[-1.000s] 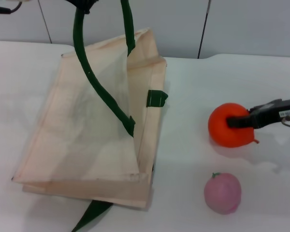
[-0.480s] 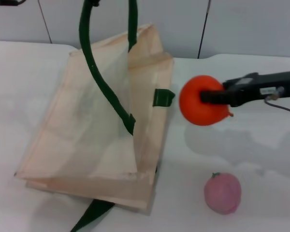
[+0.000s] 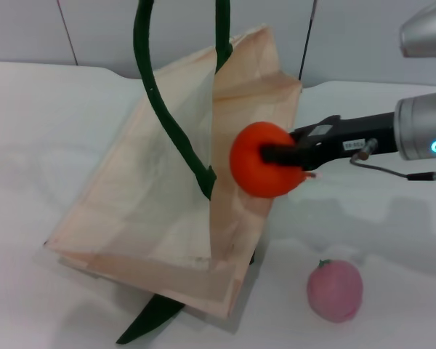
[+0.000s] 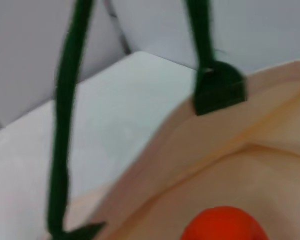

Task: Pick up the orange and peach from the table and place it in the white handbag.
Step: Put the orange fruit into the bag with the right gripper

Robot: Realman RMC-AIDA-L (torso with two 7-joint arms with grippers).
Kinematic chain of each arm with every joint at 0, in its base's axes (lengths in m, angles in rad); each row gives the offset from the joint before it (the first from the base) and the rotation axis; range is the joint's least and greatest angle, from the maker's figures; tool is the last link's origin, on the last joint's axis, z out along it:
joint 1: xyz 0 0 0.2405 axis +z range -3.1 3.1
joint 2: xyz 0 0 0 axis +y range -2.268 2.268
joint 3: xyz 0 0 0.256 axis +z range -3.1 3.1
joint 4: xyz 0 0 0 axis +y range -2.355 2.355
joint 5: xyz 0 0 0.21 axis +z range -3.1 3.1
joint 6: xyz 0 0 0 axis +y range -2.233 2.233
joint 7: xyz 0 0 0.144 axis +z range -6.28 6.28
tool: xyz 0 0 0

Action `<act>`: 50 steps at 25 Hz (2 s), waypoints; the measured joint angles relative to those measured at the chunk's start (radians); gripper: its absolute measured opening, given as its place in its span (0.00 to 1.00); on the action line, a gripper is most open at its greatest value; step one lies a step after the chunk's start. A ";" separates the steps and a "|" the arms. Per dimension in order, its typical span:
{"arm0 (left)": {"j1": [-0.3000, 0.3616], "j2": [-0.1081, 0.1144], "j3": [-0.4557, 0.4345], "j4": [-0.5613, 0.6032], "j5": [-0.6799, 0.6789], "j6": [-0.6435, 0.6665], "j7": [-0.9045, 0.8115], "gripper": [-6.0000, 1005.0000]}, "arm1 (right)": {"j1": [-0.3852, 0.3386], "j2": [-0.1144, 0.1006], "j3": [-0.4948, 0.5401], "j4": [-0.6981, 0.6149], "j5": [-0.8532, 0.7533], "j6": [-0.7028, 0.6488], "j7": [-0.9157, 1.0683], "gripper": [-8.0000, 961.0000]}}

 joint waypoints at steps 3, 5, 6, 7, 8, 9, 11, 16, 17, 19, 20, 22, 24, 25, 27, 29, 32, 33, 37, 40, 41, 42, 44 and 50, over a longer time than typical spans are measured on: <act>0.000 0.000 0.003 0.004 0.000 0.000 -0.006 0.12 | 0.021 -0.001 -0.014 0.065 0.081 -0.004 -0.060 0.31; -0.001 0.000 0.004 0.004 0.000 0.000 -0.010 0.12 | 0.049 -0.001 -0.018 0.118 0.119 -0.010 -0.101 0.29; -0.002 -0.001 0.004 0.004 0.000 0.000 -0.011 0.12 | 0.065 -0.001 -0.019 0.143 0.135 -0.011 -0.122 0.28; -0.004 -0.001 0.004 0.004 0.000 0.000 -0.012 0.12 | 0.077 -0.001 -0.021 0.163 0.150 -0.012 -0.142 0.27; -0.006 -0.001 0.004 0.004 0.000 0.000 -0.012 0.12 | 0.086 0.000 -0.023 0.176 0.163 -0.012 -0.157 0.26; -0.009 -0.001 0.004 0.004 0.000 0.000 -0.012 0.12 | 0.100 0.000 -0.030 0.197 0.179 -0.012 -0.174 0.26; -0.015 -0.001 0.004 0.004 0.000 0.000 -0.013 0.12 | 0.124 0.000 -0.041 0.231 0.203 -0.015 -0.198 0.24; -0.029 -0.001 0.008 0.006 -0.001 0.003 -0.013 0.12 | 0.178 -0.001 -0.046 0.325 0.264 -0.053 -0.273 0.19; -0.032 -0.001 0.009 0.006 -0.002 0.004 -0.013 0.12 | 0.184 -0.001 -0.046 0.335 0.269 -0.059 -0.283 0.18; -0.037 -0.001 0.011 0.006 -0.006 0.004 -0.013 0.12 | 0.201 -0.002 -0.042 0.355 0.278 -0.073 -0.310 0.17; -0.038 -0.001 0.012 0.006 -0.008 0.004 -0.013 0.12 | 0.205 -0.003 -0.041 0.361 0.281 -0.081 -0.319 0.16; -0.038 -0.001 0.016 0.006 -0.009 0.005 -0.014 0.12 | 0.209 -0.004 -0.041 0.367 0.285 -0.099 -0.328 0.15; -0.041 -0.001 0.020 0.006 -0.009 0.006 -0.014 0.12 | 0.210 -0.005 -0.043 0.372 0.286 -0.118 -0.330 0.14; -0.042 -0.001 0.021 0.006 -0.010 0.007 -0.015 0.12 | 0.210 -0.005 -0.043 0.374 0.286 -0.123 -0.331 0.14; -0.044 -0.001 0.021 0.006 -0.010 0.008 -0.015 0.12 | 0.210 -0.006 -0.040 0.376 0.287 -0.124 -0.330 0.13; -0.042 -0.001 0.022 0.006 -0.010 0.008 -0.015 0.12 | 0.210 -0.007 -0.035 0.374 0.287 -0.115 -0.327 0.12; -0.031 -0.001 0.029 0.006 -0.005 0.008 -0.015 0.12 | 0.211 -0.008 -0.029 0.362 0.287 -0.091 -0.323 0.11; -0.026 -0.001 0.031 0.006 -0.002 0.008 -0.015 0.12 | 0.210 -0.008 -0.025 0.355 0.288 -0.083 -0.322 0.10; -0.022 -0.001 0.035 0.006 -0.005 0.008 -0.015 0.12 | 0.202 -0.009 -0.006 0.325 0.287 -0.075 -0.322 0.08; -0.025 -0.001 0.044 0.006 -0.009 0.008 -0.015 0.13 | 0.200 -0.010 0.008 0.321 0.283 -0.086 -0.326 0.08; -0.025 -0.001 0.044 0.006 -0.009 0.008 -0.015 0.13 | 0.201 -0.010 0.008 0.321 0.281 -0.094 -0.327 0.08; -0.027 -0.001 0.054 0.006 -0.009 0.009 -0.016 0.13 | 0.202 -0.010 0.006 0.322 0.279 -0.102 -0.328 0.08; -0.031 -0.001 0.064 0.006 -0.009 0.013 -0.022 0.13 | 0.206 -0.010 -0.002 0.327 0.274 -0.122 -0.329 0.08; -0.039 -0.001 0.080 0.009 -0.010 0.017 -0.039 0.13 | 0.205 -0.008 -0.006 0.352 0.263 -0.173 -0.338 0.08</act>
